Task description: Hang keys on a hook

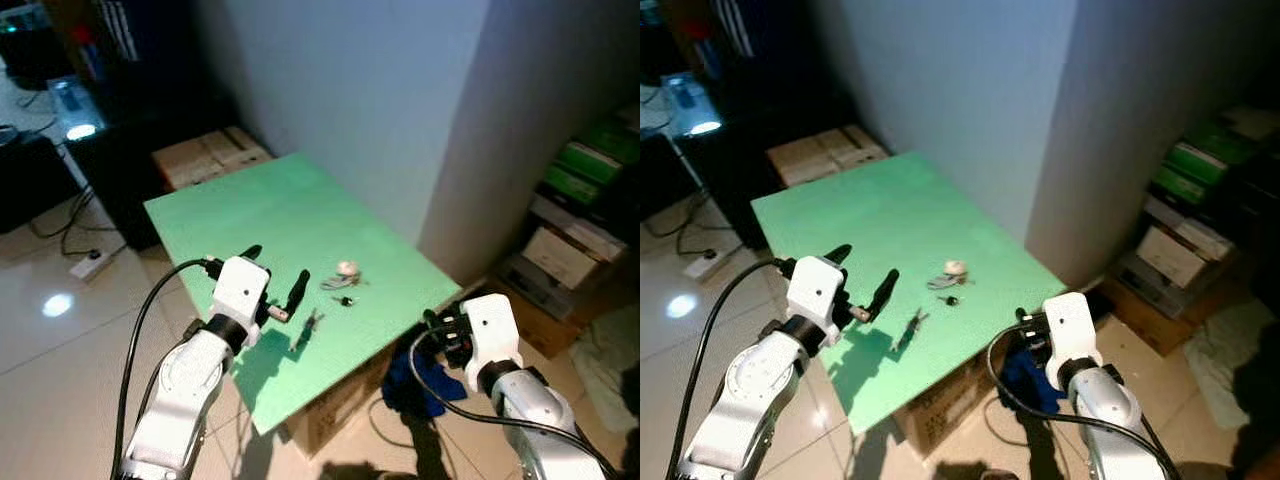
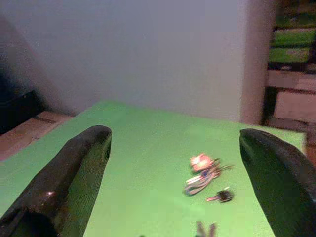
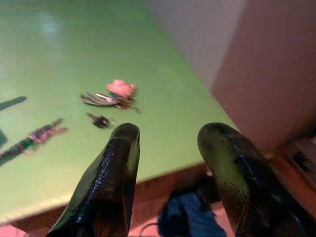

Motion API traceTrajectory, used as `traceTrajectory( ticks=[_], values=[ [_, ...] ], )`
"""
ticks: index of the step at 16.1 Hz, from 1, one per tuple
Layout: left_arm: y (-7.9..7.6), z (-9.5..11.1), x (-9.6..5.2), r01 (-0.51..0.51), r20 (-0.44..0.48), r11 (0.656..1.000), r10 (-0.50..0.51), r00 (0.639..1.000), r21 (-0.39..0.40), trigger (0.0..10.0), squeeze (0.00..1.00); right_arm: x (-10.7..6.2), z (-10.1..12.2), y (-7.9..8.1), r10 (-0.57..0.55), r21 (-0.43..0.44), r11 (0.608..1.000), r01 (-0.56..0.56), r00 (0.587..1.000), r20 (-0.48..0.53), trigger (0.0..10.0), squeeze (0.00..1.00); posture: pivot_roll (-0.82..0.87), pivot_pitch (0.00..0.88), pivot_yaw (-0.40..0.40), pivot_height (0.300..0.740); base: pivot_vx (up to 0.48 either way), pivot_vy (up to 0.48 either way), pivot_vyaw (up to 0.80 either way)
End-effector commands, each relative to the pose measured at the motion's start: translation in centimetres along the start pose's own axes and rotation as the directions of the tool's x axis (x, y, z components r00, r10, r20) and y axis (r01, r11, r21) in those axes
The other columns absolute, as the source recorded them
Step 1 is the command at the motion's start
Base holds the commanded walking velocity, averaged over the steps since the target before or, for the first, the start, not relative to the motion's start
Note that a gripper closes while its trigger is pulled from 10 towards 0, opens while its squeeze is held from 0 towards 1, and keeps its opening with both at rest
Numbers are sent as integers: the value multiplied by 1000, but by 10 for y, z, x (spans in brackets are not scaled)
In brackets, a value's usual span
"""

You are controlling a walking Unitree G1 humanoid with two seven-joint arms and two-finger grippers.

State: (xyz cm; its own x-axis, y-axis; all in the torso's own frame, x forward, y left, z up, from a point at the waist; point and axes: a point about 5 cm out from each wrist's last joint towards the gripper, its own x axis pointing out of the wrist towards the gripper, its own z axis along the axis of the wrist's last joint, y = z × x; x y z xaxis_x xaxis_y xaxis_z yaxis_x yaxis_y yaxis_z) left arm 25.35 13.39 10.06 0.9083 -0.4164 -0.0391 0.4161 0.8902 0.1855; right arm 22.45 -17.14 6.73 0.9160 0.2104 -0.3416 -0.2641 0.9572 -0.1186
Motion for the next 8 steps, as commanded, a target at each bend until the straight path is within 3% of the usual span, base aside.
traceTrajectory(
  ticks=[1, 3, 5, 8],
  values=[
    [6, 1, -3, -22, -6, 1000, 22, 1000, 13, 10000, 0, 4, 5, 4, 20, 8, 1000, -20, 1000, 20, 10000, 0, -150, 3, 28, 740, 307, 0, 0],
    [11, -1, -7, -65, -13, 998, 65, 998, -3, 10000, 0, 5, 8, 7, 41, 7, 999, -41, 999, 32, 10000, 0, -143, 5, 18, 740, 313, 0, 0],
    [12, -2, -8, -60, -20, 998, 60, 998, 21, 10000, 0, 4, 6, 17, 151, -76, 986, -150, 988, 6, 10000, 0, -134, 6, 6, 740, 313, 0, 0],
    [17, 0, -12, -76, -20, 997, 76, 997, 14, 10000, 0, 6, 4, 18, 129, -32, 991, -129, 992, 8, 10000, 0, -118, 13, 2, 740, 315, 0, 748]
  ],
)
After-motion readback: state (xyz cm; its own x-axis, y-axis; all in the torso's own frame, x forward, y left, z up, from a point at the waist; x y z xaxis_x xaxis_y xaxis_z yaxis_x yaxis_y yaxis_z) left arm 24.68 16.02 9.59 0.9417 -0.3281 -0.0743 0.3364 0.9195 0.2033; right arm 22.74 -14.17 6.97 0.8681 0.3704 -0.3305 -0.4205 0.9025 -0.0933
